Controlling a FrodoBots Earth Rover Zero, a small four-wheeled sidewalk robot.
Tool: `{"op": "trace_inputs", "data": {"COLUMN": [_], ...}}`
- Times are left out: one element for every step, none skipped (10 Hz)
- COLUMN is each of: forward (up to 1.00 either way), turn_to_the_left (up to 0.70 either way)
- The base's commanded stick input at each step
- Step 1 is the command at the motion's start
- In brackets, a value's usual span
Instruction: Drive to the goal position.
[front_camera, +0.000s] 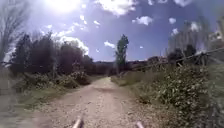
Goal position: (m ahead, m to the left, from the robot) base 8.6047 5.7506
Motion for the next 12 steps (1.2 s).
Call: {"op": "trace_inputs", "data": {"forward": [0.85, 0.85, 0.85, 0.85, 0.85, 0.85, 0.85, 0.85, 0.85, 0.85, 0.85, 0.85], "turn_to_the_left": [0.0, 0.0, 0.0, 0.0, 0.0, 0.0, 0.0, 0.0, 0.0, 0.0, 0.0, 0.0]}}
